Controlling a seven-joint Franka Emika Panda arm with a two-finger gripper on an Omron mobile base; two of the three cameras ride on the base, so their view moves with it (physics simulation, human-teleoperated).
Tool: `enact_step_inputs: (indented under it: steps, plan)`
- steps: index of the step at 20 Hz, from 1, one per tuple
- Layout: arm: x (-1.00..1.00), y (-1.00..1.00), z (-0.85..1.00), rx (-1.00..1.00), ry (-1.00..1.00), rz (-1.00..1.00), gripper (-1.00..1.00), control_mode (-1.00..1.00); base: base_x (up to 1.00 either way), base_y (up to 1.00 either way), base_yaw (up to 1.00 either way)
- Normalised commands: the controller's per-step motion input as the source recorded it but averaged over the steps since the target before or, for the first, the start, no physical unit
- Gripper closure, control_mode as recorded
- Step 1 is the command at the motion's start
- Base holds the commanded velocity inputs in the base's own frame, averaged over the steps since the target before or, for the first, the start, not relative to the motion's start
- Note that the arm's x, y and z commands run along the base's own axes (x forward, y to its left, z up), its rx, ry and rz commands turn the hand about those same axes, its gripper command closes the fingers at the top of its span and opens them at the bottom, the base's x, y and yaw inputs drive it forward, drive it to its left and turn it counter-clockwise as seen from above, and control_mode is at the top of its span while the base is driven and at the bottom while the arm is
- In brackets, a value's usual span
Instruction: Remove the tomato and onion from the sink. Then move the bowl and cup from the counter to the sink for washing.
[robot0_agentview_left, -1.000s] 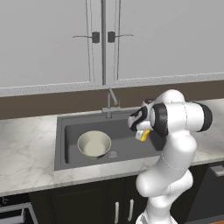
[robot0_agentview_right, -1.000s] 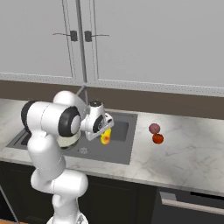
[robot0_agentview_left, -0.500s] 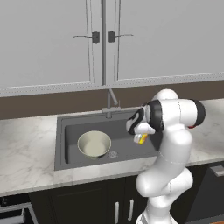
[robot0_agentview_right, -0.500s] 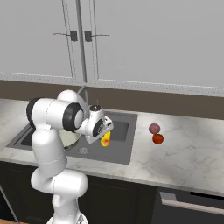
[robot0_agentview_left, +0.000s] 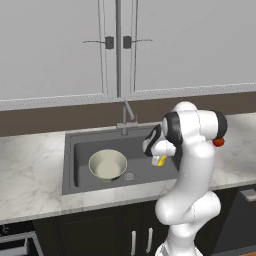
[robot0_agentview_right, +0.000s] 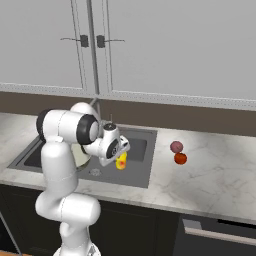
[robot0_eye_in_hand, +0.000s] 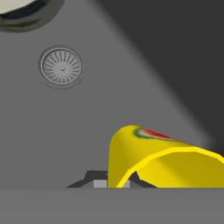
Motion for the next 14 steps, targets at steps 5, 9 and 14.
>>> enact_step_inputs:
  steps: [5,9,14]
  plan:
    - [0.08,0.0,-0.2,0.0,0.0,0.0,1.0,-1.0,0.0,0.0,0.0]
    - [0.08,0.0,-0.21,0.0,0.0,0.0,1.0,-1.0,0.0,0.0,0.0]
    - [0.08,0.0,-0.21,0.0,0.0,0.0,1.0,-1.0,0.0,0.0,0.0]
